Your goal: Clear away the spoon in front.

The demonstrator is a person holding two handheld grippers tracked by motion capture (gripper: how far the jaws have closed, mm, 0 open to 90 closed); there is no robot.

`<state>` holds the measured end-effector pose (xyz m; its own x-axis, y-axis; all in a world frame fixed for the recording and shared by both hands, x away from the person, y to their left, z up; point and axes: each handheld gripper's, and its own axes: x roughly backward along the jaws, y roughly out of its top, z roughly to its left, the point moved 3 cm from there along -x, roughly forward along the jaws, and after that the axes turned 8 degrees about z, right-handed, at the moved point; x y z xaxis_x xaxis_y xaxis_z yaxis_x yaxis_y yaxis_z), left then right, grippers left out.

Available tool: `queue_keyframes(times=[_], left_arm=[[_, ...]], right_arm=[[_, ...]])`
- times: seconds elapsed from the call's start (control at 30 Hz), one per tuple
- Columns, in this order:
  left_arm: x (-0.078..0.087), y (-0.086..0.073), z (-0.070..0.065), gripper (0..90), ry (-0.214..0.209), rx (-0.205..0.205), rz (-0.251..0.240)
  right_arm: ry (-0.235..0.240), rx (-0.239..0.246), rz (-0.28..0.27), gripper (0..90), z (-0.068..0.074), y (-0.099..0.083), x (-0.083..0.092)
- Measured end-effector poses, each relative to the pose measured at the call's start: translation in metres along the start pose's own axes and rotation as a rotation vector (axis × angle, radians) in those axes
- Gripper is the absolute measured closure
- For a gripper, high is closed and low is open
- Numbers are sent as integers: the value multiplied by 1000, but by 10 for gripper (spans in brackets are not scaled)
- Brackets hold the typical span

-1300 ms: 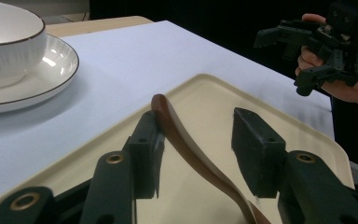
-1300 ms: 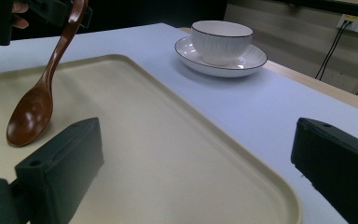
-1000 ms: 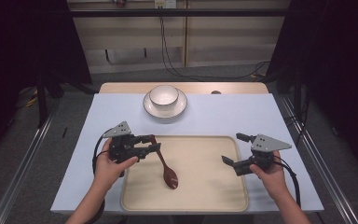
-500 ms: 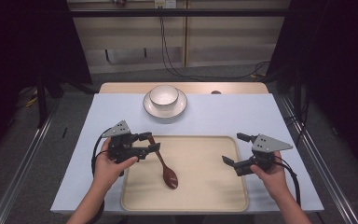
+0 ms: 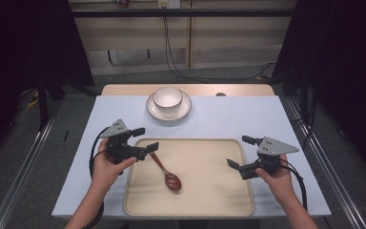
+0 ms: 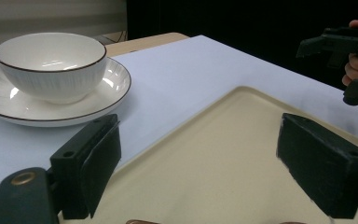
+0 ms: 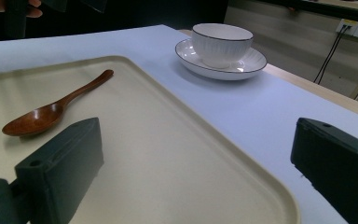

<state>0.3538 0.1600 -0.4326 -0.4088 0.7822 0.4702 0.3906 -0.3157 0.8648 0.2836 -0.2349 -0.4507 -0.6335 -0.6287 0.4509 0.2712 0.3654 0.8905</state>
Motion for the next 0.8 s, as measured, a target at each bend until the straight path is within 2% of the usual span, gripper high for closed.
queue_keyframes(times=[0.1, 0.13, 0.17, 0.33, 0.37, 0.4, 0.6, 0.73, 0.77, 0.8], left_arm=[[2, 0, 1, 118, 14, -6, -3], [2, 0, 2, 109, -2, -12, -13], [4, -1, 3, 108, 14, -18, -4], [9, -1, 7, 85, 31, -38, -17], [10, -2, 8, 79, 46, -45, -15], [11, -2, 10, 74, 32, -47, -26], [22, -6, 19, 53, 80, -38, -28], [23, -7, 22, 50, 64, -33, -44], [23, -7, 23, 50, 81, -26, -41], [24, -8, 24, 49, 76, -30, -38]], right_arm=[[0, 1, -3, 20, 0, 0, 0], [2, 1, -3, 20, 0, 0, 0], [3, 0, -2, 20, 0, 0, 0], [11, 5, -5, 19, -1, 1, 0], [10, 4, -8, 19, -1, 1, 0], [12, 6, -4, 19, -1, 1, 1], [0, -1, -7, 17, -2, 1, 1], [-6, -4, -6, 17, -3, 1, 1], [-6, -4, -6, 17, -3, 1, 1], [-4, -6, -8, 17, -3, 1, 1]])
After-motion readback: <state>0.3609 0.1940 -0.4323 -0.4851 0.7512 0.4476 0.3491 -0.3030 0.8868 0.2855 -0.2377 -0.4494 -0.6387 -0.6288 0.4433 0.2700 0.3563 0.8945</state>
